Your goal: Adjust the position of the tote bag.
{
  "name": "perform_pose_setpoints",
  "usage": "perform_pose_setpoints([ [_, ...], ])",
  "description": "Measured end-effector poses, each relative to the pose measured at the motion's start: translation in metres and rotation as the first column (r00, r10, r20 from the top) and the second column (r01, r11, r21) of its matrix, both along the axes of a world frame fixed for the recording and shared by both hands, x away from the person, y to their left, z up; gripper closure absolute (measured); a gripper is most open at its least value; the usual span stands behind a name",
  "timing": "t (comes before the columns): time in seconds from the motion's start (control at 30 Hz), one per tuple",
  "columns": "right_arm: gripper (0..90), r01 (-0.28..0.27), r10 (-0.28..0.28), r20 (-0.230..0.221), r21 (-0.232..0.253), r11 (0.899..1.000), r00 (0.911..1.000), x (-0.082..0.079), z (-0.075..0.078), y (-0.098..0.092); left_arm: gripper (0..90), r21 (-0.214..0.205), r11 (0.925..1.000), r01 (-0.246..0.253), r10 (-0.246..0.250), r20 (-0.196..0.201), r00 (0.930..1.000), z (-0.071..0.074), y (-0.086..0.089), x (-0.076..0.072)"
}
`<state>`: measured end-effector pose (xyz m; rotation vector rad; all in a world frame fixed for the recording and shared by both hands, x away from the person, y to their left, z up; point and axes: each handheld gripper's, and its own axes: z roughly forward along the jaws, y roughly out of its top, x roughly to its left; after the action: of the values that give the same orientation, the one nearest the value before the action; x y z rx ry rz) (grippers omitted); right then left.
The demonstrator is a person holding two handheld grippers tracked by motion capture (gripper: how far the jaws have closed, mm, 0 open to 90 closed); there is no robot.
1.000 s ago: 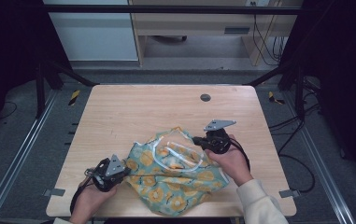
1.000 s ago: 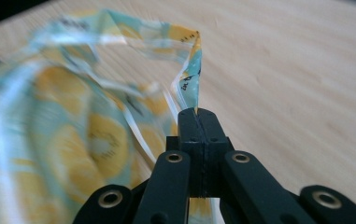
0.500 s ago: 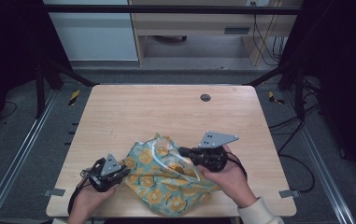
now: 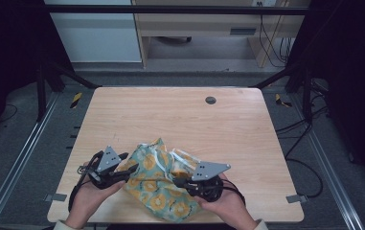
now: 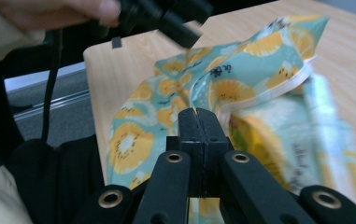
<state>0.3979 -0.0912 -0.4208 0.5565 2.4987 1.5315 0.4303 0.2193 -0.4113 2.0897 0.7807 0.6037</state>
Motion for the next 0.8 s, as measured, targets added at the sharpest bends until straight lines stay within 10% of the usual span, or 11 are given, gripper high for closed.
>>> perform_pose_setpoints([
  [0.47,90.0,-0.035,0.033,-0.021,-0.097,0.995,0.9992,-0.004,-0.024,0.013,32.1,-0.067,0.9963,0.053,-0.053,0.009,0.9986,0.039,-0.044,0.023],
  [0.8,90.0,-0.054,0.052,-0.027,-0.122,0.991,0.9983,-0.006,-0.030,0.017,27.0,-0.014,0.9957,0.092,-0.093,-0.074,0.9929,0.028,-0.068,0.040],
])
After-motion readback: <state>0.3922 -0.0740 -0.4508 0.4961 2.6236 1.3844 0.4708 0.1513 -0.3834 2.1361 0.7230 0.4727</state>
